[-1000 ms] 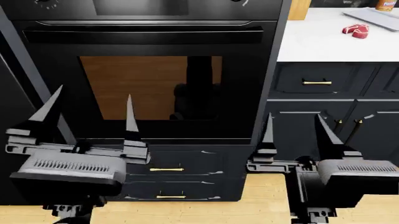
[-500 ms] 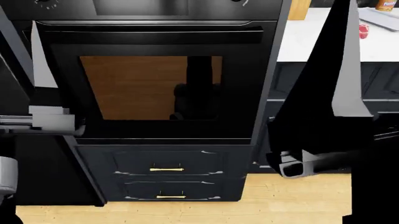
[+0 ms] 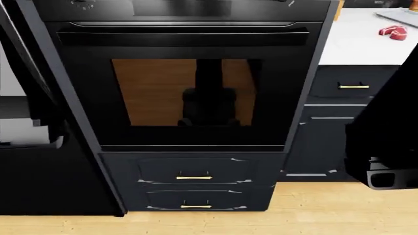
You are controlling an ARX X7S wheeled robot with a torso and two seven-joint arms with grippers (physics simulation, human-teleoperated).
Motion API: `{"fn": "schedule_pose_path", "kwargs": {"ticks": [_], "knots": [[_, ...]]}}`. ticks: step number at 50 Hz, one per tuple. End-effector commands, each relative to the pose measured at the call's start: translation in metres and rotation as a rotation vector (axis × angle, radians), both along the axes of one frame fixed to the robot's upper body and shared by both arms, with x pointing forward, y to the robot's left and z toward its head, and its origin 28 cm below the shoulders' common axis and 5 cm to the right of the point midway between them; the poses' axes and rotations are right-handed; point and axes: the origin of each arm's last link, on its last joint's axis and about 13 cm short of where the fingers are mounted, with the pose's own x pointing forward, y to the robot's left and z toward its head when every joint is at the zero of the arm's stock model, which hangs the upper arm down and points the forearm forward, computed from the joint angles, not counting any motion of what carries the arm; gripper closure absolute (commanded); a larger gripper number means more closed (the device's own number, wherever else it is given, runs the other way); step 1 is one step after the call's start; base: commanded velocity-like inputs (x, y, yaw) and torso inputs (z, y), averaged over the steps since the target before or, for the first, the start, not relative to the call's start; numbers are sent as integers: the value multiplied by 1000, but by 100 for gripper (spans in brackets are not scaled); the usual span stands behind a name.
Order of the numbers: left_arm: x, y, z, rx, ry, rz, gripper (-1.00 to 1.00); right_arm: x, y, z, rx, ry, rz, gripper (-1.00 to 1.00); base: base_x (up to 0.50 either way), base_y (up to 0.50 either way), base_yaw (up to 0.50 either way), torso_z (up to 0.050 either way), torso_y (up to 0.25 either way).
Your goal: Close the microwave door
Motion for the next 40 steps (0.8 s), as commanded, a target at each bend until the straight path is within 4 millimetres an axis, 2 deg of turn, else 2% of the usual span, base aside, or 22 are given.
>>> {"fn": "schedule_pose_path", "kwargs": {"ticks": [1, 40], "knots": [[-2, 1, -2, -7, -5, 2, -100, -1, -2, -2, 16, 7, -21, -100, 0, 500, 0, 0, 0], [-3, -2, -6, -3, 4, -7, -100, -2, 2, -11, 40, 29, 13, -100, 12, 500, 0, 0, 0]]}}
